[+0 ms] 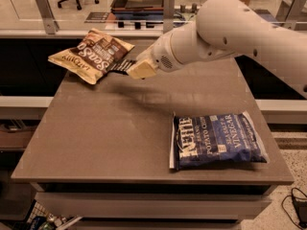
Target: Move rxbar chocolate near brown chip bag
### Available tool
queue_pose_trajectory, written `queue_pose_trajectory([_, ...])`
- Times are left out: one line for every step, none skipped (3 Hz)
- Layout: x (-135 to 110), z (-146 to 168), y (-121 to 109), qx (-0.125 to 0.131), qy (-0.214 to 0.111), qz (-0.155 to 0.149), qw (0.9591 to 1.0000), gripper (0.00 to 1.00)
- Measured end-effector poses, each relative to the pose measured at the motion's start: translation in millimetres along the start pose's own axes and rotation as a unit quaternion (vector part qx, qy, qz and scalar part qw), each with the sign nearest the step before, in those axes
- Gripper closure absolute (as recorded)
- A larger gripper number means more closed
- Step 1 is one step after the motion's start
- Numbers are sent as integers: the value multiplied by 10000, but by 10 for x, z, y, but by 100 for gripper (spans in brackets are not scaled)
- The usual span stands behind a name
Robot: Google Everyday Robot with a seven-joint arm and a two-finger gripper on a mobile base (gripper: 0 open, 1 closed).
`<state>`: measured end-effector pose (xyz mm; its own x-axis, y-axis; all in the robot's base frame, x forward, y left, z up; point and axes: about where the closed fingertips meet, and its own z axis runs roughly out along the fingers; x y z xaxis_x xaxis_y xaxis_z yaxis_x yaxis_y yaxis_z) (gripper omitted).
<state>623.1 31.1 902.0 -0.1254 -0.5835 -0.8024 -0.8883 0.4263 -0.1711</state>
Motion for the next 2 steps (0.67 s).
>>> queue_pose_trajectory([22,25,-396,348,23,226,9991,100])
queue_pose_trajectory([55,210,-648,575,-59,432,9974,100])
